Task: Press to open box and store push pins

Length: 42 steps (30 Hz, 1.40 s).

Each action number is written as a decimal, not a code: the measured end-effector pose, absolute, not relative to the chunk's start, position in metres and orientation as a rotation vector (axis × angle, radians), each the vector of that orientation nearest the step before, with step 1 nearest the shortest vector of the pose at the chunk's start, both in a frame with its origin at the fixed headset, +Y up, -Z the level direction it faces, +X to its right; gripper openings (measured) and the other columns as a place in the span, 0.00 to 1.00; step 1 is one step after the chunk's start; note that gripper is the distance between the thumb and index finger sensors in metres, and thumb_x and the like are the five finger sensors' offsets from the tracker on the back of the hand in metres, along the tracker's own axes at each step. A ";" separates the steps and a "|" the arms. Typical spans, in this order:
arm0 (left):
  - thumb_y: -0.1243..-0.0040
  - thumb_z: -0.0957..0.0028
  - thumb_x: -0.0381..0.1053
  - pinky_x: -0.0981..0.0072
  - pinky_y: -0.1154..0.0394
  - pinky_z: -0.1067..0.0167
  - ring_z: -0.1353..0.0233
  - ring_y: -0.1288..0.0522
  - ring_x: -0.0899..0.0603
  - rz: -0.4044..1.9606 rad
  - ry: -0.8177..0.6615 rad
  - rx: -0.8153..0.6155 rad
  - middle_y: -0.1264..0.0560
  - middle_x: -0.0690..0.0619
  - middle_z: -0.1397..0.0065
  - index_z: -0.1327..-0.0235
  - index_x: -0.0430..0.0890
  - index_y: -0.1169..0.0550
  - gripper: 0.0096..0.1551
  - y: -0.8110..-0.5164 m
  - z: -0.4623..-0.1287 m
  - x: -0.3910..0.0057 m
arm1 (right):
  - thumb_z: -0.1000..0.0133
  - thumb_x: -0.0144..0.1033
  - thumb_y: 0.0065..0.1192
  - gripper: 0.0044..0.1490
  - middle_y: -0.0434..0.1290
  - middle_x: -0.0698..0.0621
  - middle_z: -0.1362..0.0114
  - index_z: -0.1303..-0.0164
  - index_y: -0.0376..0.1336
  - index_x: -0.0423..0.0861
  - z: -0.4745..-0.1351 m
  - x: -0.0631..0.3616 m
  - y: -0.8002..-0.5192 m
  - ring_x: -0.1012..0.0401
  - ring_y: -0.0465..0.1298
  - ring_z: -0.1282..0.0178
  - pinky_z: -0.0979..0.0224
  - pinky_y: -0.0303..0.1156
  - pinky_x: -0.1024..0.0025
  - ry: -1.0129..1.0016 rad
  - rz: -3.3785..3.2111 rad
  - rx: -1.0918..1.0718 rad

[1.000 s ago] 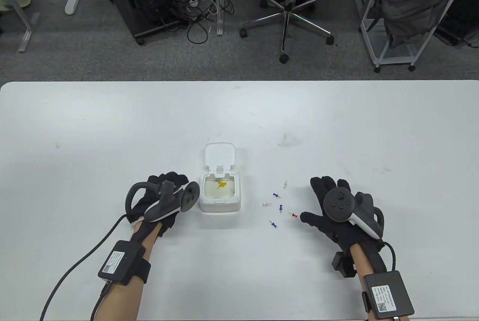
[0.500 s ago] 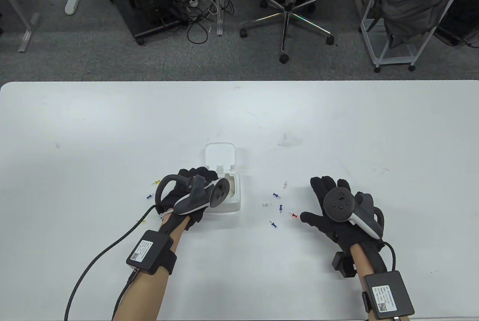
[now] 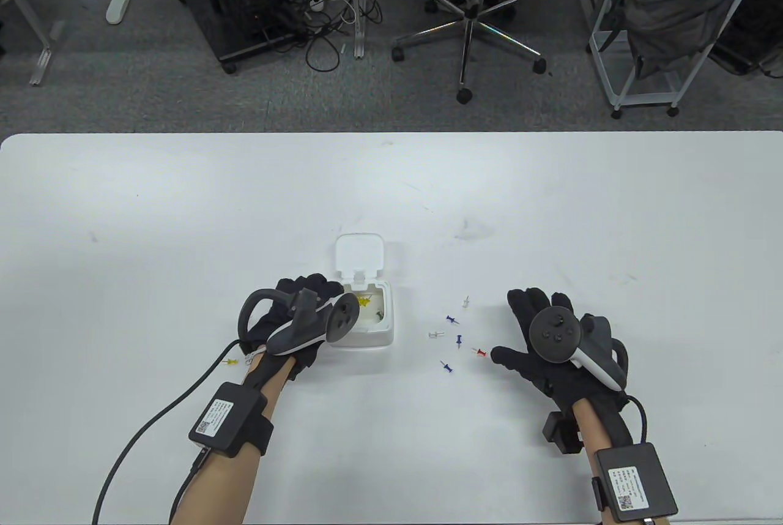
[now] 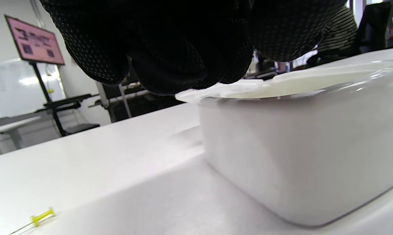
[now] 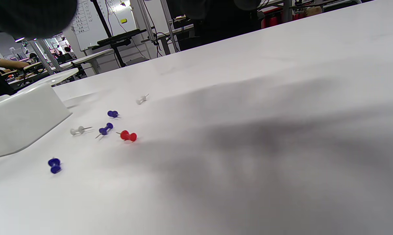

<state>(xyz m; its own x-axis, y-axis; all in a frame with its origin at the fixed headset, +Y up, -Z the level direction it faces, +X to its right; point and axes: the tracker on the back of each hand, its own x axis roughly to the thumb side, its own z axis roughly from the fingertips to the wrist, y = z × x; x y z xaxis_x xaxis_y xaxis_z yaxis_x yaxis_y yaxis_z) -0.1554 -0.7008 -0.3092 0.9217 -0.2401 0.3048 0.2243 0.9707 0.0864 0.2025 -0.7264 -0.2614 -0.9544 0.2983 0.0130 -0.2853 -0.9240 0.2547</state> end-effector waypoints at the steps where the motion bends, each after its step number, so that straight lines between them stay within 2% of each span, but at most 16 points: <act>1: 0.43 0.48 0.62 0.48 0.21 0.30 0.46 0.16 0.52 -0.240 -0.316 0.051 0.20 0.56 0.33 0.36 0.55 0.21 0.28 -0.701 -0.306 -0.161 | 0.52 0.68 0.51 0.59 0.39 0.45 0.06 0.17 0.34 0.57 -0.261 0.203 -0.726 0.35 0.38 0.10 0.23 0.36 0.20 0.359 2.818 0.073; 16: 0.44 0.48 0.63 0.47 0.22 0.28 0.41 0.16 0.51 -0.286 -0.214 -0.010 0.22 0.56 0.29 0.32 0.56 0.24 0.30 -0.722 -0.271 -0.248 | 0.52 0.68 0.51 0.59 0.39 0.44 0.06 0.17 0.34 0.57 -0.261 0.202 -0.727 0.35 0.38 0.10 0.24 0.36 0.20 0.369 2.820 0.077; 26: 0.42 0.48 0.62 0.48 0.21 0.28 0.39 0.16 0.51 -0.311 -0.167 -0.091 0.22 0.57 0.28 0.31 0.57 0.25 0.30 -0.736 -0.259 -0.287 | 0.52 0.68 0.51 0.59 0.39 0.44 0.06 0.17 0.34 0.57 -0.261 0.202 -0.728 0.35 0.38 0.10 0.24 0.36 0.20 0.380 2.820 0.074; 34: 0.39 0.48 0.60 0.50 0.20 0.29 0.41 0.15 0.53 -0.370 -0.149 -0.130 0.22 0.57 0.29 0.32 0.57 0.25 0.29 -0.755 -0.255 -0.295 | 0.52 0.68 0.51 0.59 0.39 0.44 0.06 0.17 0.34 0.57 -0.260 0.201 -0.728 0.34 0.38 0.10 0.24 0.36 0.20 0.384 2.820 0.085; 42: 0.41 0.47 0.58 0.51 0.19 0.31 0.49 0.15 0.54 -0.431 -0.163 -0.091 0.19 0.59 0.36 0.40 0.56 0.22 0.23 -0.760 -0.254 -0.287 | 0.52 0.68 0.51 0.59 0.39 0.44 0.06 0.17 0.34 0.57 -0.259 0.200 -0.728 0.34 0.38 0.10 0.24 0.36 0.20 0.381 2.824 0.098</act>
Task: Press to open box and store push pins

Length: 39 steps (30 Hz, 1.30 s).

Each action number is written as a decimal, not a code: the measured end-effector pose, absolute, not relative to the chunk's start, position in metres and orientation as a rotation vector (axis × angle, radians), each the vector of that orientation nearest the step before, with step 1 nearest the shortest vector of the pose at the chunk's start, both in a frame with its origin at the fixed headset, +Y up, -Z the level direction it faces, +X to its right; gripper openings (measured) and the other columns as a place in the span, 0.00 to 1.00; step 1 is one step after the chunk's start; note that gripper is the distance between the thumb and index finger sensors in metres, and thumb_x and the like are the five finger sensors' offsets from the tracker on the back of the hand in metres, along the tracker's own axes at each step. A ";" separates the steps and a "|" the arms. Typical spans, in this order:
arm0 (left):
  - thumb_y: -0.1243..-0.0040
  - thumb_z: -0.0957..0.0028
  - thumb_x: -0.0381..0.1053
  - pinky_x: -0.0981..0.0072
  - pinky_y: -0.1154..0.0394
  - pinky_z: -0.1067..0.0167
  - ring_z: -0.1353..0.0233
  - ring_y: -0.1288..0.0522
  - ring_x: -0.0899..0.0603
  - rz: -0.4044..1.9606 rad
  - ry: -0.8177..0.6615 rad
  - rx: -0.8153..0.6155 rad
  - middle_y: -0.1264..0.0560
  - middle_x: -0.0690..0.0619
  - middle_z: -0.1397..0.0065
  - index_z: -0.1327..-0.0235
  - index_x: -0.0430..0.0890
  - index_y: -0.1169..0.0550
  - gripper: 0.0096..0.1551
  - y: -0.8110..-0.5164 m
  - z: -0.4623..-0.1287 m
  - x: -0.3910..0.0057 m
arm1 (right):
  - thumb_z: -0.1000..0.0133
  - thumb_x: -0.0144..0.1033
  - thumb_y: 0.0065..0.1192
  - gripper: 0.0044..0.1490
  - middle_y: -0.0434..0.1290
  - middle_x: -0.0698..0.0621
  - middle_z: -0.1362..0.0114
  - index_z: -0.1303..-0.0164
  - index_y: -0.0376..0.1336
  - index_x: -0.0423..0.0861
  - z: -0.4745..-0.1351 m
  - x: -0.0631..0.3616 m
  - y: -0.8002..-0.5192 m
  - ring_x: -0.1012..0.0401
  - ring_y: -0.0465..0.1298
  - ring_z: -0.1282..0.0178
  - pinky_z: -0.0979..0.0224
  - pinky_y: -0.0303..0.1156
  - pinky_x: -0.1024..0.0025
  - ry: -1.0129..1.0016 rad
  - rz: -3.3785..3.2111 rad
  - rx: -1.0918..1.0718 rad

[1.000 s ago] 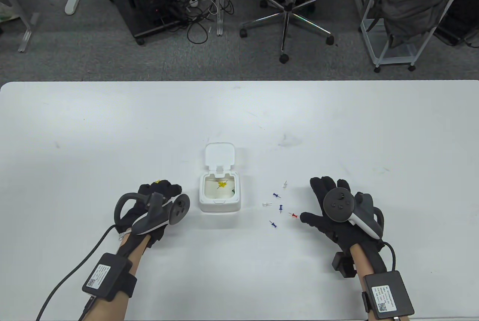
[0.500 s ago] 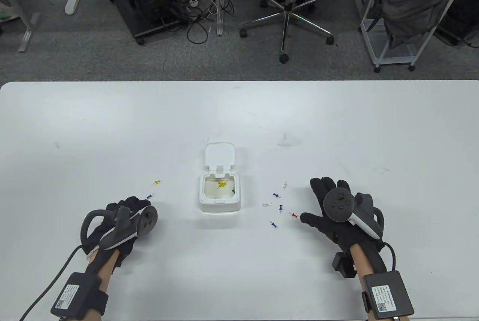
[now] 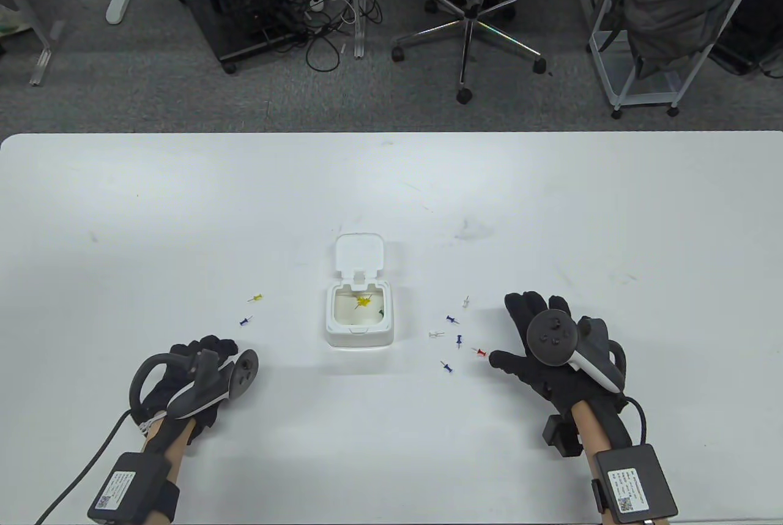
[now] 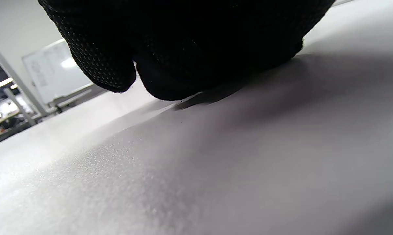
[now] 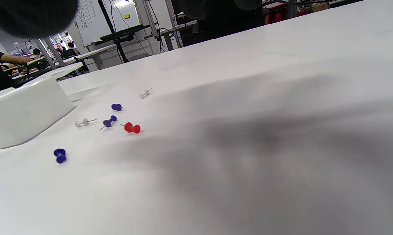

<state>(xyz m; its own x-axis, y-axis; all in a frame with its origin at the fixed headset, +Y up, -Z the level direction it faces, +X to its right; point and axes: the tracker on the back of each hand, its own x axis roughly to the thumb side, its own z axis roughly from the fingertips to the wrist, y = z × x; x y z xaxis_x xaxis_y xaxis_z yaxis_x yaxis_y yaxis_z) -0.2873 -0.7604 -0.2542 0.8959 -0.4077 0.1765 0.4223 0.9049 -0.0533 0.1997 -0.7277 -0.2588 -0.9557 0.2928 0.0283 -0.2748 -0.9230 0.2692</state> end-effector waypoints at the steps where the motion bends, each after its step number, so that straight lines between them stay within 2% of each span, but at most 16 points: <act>1: 0.41 0.47 0.57 0.50 0.19 0.31 0.49 0.15 0.54 -0.441 -0.169 -0.090 0.19 0.59 0.37 0.40 0.56 0.22 0.22 -0.761 -0.254 -0.286 | 0.52 0.68 0.51 0.59 0.39 0.44 0.06 0.17 0.34 0.57 -0.259 0.200 -0.728 0.35 0.38 0.10 0.24 0.36 0.20 0.380 2.824 0.097; 13: 0.43 0.48 0.58 0.50 0.19 0.31 0.50 0.15 0.53 -0.493 -0.195 -0.085 0.19 0.59 0.38 0.41 0.56 0.22 0.22 -0.763 -0.255 -0.280 | 0.52 0.68 0.51 0.59 0.39 0.44 0.06 0.17 0.34 0.57 -0.259 0.200 -0.727 0.35 0.38 0.10 0.24 0.36 0.20 0.387 2.821 0.086; 20: 0.43 0.47 0.58 0.50 0.20 0.30 0.48 0.15 0.53 -0.417 -0.221 -0.009 0.20 0.59 0.36 0.40 0.57 0.23 0.22 -0.745 -0.260 -0.263 | 0.52 0.68 0.51 0.59 0.39 0.44 0.06 0.17 0.34 0.57 -0.259 0.200 -0.727 0.34 0.39 0.11 0.24 0.36 0.20 0.383 2.818 0.099; 27: 0.43 0.47 0.57 0.49 0.20 0.30 0.48 0.15 0.53 -0.256 -0.239 0.034 0.20 0.59 0.36 0.40 0.57 0.23 0.22 -0.722 -0.277 -0.225 | 0.52 0.68 0.51 0.59 0.39 0.44 0.06 0.17 0.34 0.57 -0.259 0.197 -0.729 0.34 0.38 0.10 0.24 0.36 0.20 0.397 2.823 0.111; 34: 0.43 0.46 0.58 0.49 0.20 0.30 0.47 0.15 0.53 -0.266 -0.330 0.097 0.20 0.60 0.36 0.40 0.57 0.23 0.22 -0.701 -0.289 -0.170 | 0.52 0.68 0.51 0.59 0.39 0.44 0.06 0.17 0.34 0.57 -0.261 0.200 -0.729 0.34 0.38 0.10 0.24 0.36 0.20 0.407 2.807 0.088; 39: 0.43 0.46 0.58 0.49 0.20 0.30 0.47 0.15 0.53 -0.271 -0.371 0.089 0.20 0.60 0.36 0.40 0.57 0.23 0.22 -0.698 -0.299 -0.136 | 0.52 0.68 0.51 0.59 0.39 0.44 0.06 0.17 0.34 0.57 -0.261 0.200 -0.729 0.35 0.38 0.10 0.24 0.36 0.20 0.403 2.809 0.083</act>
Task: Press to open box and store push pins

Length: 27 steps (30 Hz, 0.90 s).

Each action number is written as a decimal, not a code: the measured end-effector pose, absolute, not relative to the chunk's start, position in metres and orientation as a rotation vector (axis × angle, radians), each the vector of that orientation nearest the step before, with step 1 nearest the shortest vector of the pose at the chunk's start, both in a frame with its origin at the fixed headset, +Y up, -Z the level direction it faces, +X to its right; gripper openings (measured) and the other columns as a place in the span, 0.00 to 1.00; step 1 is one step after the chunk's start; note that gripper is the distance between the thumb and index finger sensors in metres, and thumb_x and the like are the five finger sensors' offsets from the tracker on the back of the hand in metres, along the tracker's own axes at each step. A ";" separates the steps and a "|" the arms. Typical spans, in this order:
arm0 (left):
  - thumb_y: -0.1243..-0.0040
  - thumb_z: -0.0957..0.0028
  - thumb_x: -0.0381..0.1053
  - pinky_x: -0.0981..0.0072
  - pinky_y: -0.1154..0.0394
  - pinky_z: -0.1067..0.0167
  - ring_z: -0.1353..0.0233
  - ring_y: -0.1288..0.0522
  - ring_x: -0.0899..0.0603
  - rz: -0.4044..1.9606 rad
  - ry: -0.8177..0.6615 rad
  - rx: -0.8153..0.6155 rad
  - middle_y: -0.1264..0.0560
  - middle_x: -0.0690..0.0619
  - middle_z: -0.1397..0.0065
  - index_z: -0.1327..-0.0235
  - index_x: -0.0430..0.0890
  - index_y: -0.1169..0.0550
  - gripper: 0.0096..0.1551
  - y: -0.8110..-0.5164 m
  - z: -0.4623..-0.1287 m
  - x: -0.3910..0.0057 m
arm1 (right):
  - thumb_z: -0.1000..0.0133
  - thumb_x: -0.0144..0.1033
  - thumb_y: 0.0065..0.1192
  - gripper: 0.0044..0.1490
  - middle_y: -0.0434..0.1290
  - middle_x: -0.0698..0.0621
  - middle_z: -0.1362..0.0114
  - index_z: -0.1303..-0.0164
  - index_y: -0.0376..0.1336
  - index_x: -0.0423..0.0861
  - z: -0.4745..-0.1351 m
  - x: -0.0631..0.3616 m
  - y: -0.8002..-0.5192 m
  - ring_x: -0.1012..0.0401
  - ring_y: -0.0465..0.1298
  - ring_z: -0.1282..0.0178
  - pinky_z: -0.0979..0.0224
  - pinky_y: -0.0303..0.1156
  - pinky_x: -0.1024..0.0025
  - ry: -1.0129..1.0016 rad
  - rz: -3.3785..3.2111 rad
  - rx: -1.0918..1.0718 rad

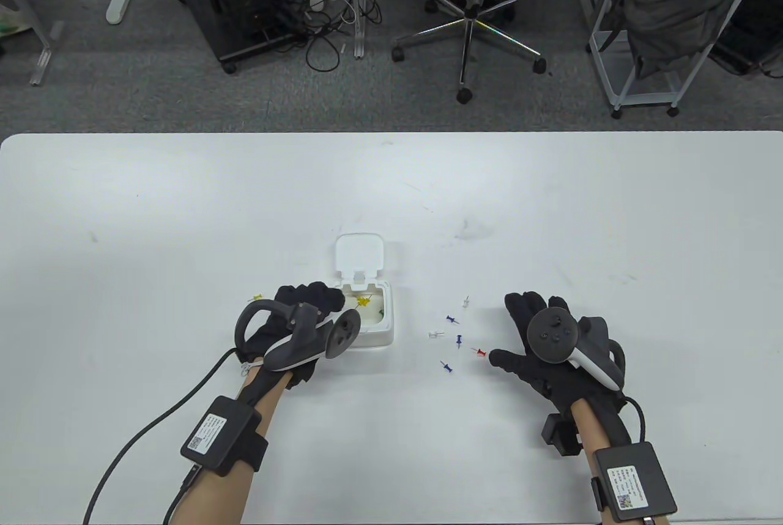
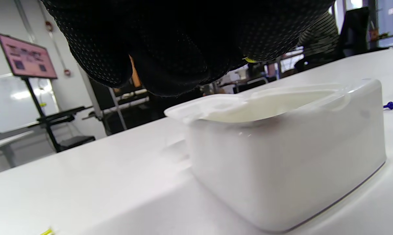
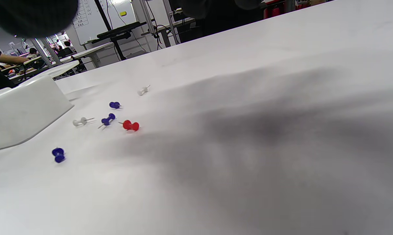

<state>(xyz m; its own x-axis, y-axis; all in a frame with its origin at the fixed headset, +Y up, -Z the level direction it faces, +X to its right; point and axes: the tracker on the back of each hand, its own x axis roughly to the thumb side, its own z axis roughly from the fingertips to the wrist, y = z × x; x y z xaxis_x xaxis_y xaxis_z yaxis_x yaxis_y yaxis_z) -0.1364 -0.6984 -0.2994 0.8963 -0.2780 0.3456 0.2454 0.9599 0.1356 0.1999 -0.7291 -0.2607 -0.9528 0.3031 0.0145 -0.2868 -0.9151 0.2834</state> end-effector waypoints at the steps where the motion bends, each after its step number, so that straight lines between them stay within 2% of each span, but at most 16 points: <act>1: 0.43 0.46 0.58 0.49 0.20 0.30 0.47 0.15 0.53 -0.273 -0.376 0.087 0.20 0.60 0.36 0.40 0.57 0.23 0.22 -0.699 -0.301 -0.133 | 0.52 0.68 0.51 0.59 0.39 0.45 0.06 0.17 0.34 0.57 -0.261 0.200 -0.729 0.35 0.38 0.10 0.24 0.35 0.20 0.401 2.809 0.083; 10: 0.42 0.46 0.58 0.49 0.20 0.29 0.47 0.15 0.53 -0.285 -0.390 0.051 0.20 0.60 0.35 0.39 0.58 0.23 0.22 -0.706 -0.315 -0.111 | 0.52 0.68 0.51 0.59 0.39 0.44 0.06 0.17 0.34 0.57 -0.261 0.200 -0.729 0.34 0.38 0.10 0.24 0.36 0.20 0.404 2.811 0.083; 14: 0.42 0.47 0.60 0.49 0.21 0.28 0.42 0.16 0.52 -0.280 -0.385 0.055 0.22 0.57 0.29 0.33 0.56 0.25 0.28 -0.704 -0.317 -0.116 | 0.52 0.68 0.51 0.59 0.39 0.44 0.06 0.17 0.34 0.57 -0.261 0.200 -0.729 0.34 0.38 0.10 0.24 0.35 0.20 0.404 2.812 0.087; 21: 0.43 0.47 0.61 0.49 0.21 0.29 0.42 0.16 0.52 -0.304 -0.335 0.064 0.22 0.57 0.29 0.33 0.56 0.24 0.29 -0.696 -0.318 -0.145 | 0.52 0.68 0.51 0.59 0.39 0.45 0.06 0.17 0.34 0.57 -0.261 0.200 -0.728 0.35 0.38 0.10 0.24 0.35 0.20 0.396 2.810 0.085; 27: 0.43 0.47 0.61 0.49 0.22 0.29 0.42 0.16 0.52 -0.329 -0.253 0.043 0.22 0.56 0.29 0.32 0.55 0.24 0.29 -0.697 -0.319 -0.186 | 0.52 0.68 0.51 0.59 0.39 0.45 0.06 0.17 0.34 0.57 -0.261 0.201 -0.728 0.35 0.38 0.10 0.24 0.35 0.20 0.397 2.810 0.081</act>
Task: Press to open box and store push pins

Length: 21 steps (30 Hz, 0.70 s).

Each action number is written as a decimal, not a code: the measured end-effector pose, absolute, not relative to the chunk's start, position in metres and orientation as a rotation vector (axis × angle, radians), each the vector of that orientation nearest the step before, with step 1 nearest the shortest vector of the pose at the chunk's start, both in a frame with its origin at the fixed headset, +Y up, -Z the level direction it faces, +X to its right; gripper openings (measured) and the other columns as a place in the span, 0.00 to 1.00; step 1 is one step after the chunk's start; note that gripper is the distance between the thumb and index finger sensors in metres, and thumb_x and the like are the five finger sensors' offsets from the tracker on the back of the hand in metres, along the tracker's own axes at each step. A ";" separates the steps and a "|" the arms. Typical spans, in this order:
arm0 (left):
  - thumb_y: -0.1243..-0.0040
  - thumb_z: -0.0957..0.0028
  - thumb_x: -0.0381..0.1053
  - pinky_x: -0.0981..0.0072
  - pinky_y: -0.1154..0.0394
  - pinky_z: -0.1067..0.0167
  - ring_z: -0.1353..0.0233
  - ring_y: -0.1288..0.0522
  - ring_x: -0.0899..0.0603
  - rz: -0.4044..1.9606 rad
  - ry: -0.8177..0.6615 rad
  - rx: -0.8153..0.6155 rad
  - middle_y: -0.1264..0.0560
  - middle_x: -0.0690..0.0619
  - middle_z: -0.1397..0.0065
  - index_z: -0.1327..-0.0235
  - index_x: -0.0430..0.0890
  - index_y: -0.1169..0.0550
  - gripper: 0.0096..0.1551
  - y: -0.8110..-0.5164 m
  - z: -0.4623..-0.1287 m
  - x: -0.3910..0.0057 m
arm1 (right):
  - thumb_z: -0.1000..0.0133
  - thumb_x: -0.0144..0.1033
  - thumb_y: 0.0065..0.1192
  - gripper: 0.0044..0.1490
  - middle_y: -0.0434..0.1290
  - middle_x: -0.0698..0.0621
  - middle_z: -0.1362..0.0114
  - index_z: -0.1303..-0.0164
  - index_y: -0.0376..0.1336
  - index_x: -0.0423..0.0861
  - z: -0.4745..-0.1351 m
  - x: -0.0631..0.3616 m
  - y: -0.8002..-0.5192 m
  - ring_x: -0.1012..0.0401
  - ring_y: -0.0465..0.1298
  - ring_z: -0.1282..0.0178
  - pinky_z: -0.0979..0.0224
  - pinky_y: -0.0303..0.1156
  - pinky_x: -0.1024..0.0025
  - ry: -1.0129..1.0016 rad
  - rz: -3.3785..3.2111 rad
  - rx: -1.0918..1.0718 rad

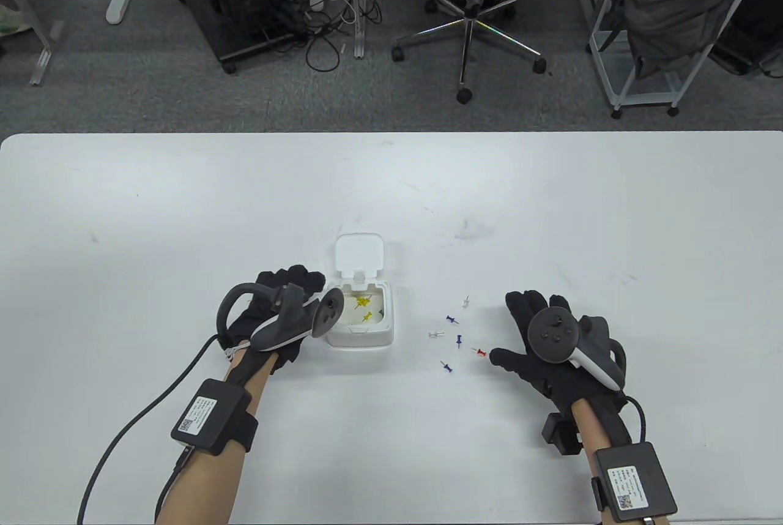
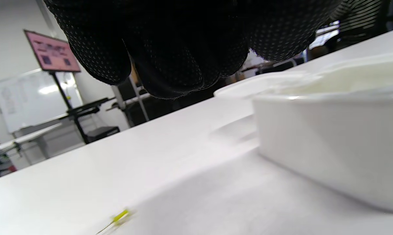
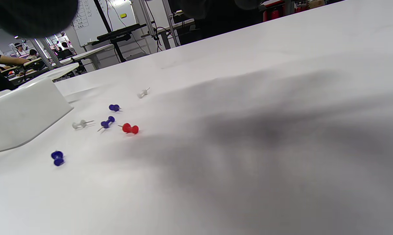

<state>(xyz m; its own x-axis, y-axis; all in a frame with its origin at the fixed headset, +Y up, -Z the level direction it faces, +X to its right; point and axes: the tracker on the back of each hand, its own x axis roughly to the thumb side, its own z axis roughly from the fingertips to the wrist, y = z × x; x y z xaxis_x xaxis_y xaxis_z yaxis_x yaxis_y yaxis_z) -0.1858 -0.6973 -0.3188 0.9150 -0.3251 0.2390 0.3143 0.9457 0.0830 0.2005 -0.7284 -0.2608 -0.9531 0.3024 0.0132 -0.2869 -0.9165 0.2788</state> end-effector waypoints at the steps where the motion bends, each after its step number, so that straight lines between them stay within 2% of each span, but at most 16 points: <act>1: 0.43 0.47 0.61 0.48 0.22 0.29 0.42 0.16 0.51 -0.334 -0.237 0.042 0.22 0.56 0.29 0.32 0.55 0.24 0.29 -0.698 -0.319 -0.194 | 0.52 0.68 0.51 0.59 0.39 0.45 0.06 0.17 0.34 0.57 -0.261 0.200 -0.728 0.35 0.38 0.10 0.24 0.35 0.20 0.397 2.811 0.080; 11: 0.43 0.47 0.61 0.48 0.21 0.29 0.43 0.15 0.51 -0.354 -0.116 -0.023 0.21 0.55 0.30 0.33 0.54 0.23 0.29 -0.719 -0.320 -0.246 | 0.52 0.68 0.51 0.59 0.39 0.45 0.06 0.17 0.34 0.57 -0.261 0.200 -0.729 0.35 0.38 0.10 0.23 0.35 0.20 0.407 2.811 0.078; 21: 0.42 0.47 0.61 0.47 0.21 0.29 0.42 0.15 0.50 -0.352 -0.023 -0.110 0.20 0.55 0.30 0.33 0.53 0.23 0.29 -0.742 -0.322 -0.275 | 0.52 0.68 0.51 0.59 0.39 0.44 0.06 0.17 0.34 0.57 -0.261 0.200 -0.729 0.35 0.38 0.10 0.24 0.35 0.20 0.422 2.805 0.076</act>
<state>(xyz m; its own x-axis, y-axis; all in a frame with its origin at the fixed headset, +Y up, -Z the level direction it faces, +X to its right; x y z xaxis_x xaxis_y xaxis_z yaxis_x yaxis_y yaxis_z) -0.2755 -0.7420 -0.3221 0.9385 -0.3427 0.0421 0.3452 0.9328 -0.1039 0.1999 -0.7291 -0.2611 -0.9528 0.3034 0.0072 -0.2879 -0.9111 0.2950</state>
